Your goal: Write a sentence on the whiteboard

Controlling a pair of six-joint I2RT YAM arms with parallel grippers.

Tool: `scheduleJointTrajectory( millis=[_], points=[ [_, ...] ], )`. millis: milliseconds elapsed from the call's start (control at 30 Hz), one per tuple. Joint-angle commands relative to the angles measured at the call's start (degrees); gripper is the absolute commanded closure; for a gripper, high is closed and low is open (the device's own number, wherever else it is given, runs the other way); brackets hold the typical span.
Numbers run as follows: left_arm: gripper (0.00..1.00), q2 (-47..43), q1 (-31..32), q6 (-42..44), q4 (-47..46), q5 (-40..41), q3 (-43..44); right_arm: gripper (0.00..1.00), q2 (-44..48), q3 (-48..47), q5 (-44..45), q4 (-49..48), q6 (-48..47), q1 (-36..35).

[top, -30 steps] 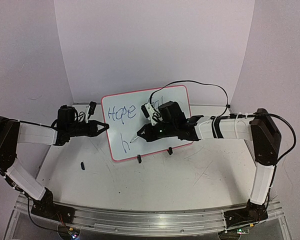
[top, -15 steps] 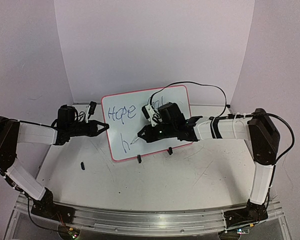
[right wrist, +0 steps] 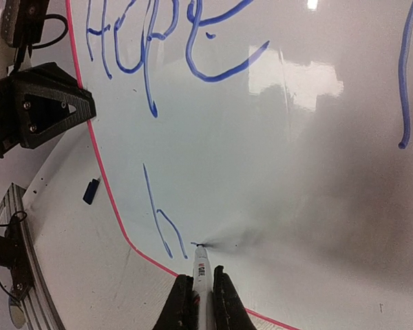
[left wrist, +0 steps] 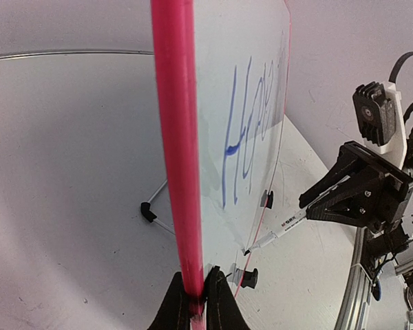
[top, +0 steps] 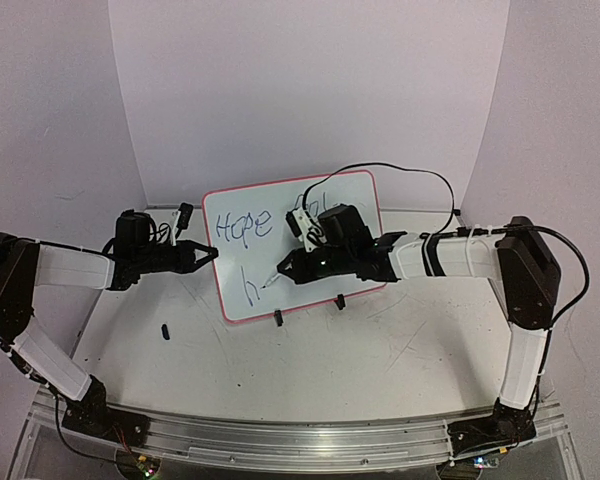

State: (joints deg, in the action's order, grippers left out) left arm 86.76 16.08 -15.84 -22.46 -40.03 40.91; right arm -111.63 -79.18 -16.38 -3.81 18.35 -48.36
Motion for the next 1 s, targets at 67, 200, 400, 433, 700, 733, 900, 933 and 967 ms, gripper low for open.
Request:
scheduleJointTrajectory(
  millis=[67, 200, 400, 433, 700, 733, 900, 933, 967],
  points=[
    [1.0, 1.3, 0.3, 3.8, 1.7, 8.4, 1.9, 1.0, 2.5, -1.2, 5.3, -1.6, -1.0, 2.2],
    [1.0, 1.2, 0.3, 3.8, 1.7, 8.4, 1.8, 1.0, 1.8, -2.6, 4.5, -1.6, -1.3, 2.2],
    [1.0, 1.2, 0.4, 3.9, 1.8, 8.5, 1.8, 1.0, -0.4, -4.5, 2.4, -1.5, -1.0, 1.5],
    [1.0, 1.3, 0.3, 3.9, 1.8, 8.4, 1.9, 1.0, -0.8, -5.0, 2.4, -1.5, -1.0, 1.1],
    [1.0, 1.1, 0.3, 3.9, 1.9, 8.4, 2.0, 1.0, -2.5, -5.0, 1.2, -1.4, 0.1, 0.3],
    [1.0, 1.2, 0.3, 4.0, 1.9, 8.4, 1.9, 1.0, -2.6, -4.5, 1.0, -1.4, 0.2, -0.1],
    [1.0, 1.2, 0.3, 4.0, 1.9, 8.3, 1.9, 1.0, -2.0, -2.7, 0.9, -1.4, 0.5, -0.4],
    [1.0, 1.2, 0.3, 4.0, 1.9, 8.3, 1.9, 1.0, -1.8, -2.4, 0.9, -1.4, 0.6, -0.5],
    [1.0, 1.2, 0.3, 4.0, 1.9, 8.4, 1.9, 1.0, -1.6, -2.2, 0.9, -1.4, 0.7, -0.5]
  ],
)
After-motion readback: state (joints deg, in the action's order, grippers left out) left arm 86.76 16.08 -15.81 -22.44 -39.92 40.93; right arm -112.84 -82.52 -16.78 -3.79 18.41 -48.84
